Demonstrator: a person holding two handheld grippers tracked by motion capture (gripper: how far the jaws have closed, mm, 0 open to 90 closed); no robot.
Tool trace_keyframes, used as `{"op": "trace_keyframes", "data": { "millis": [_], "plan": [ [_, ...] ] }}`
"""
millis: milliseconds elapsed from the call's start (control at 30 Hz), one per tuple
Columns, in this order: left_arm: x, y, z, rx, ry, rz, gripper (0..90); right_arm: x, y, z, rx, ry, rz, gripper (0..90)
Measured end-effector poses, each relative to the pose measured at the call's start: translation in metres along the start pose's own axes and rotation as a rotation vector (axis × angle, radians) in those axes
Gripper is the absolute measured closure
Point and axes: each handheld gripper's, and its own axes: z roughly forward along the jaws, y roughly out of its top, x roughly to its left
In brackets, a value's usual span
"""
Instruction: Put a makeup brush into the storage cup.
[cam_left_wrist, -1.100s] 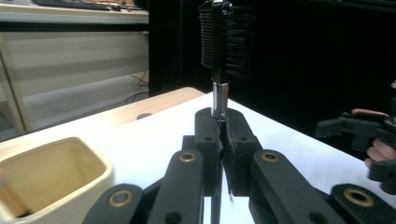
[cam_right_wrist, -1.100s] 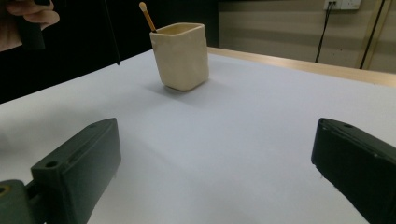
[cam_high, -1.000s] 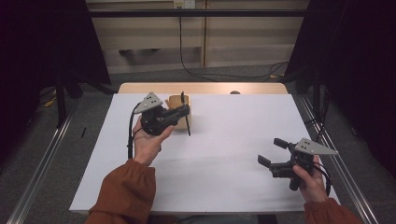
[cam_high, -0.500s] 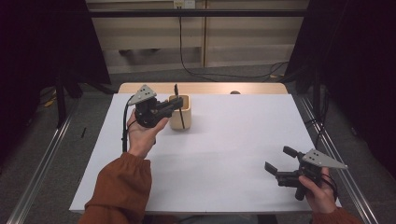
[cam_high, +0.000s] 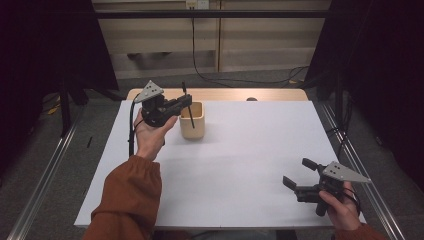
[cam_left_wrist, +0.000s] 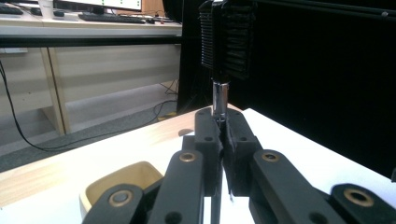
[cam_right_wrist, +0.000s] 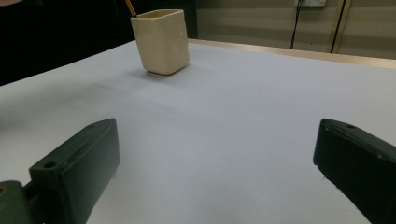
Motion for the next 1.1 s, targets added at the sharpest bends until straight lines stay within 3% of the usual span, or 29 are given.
{"op": "trace_keyframes", "data": {
  "millis": [367,733,1100],
  "plan": [
    [0.013,0.013,0.008,-0.015,0.033,0.007,85.8,-0.001,-0.001,0.002,0.0,-0.011,0.008,0.7],
    [0.016,0.013,0.025,-0.011,0.049,0.036,85.8,-0.001,-0.001,0.002,0.002,-0.004,0.002,1.4],
    [0.032,0.007,0.035,-0.003,0.087,0.006,85.8,-0.001,-0.001,0.003,0.01,-0.005,-0.001,2.2]
  ]
}}
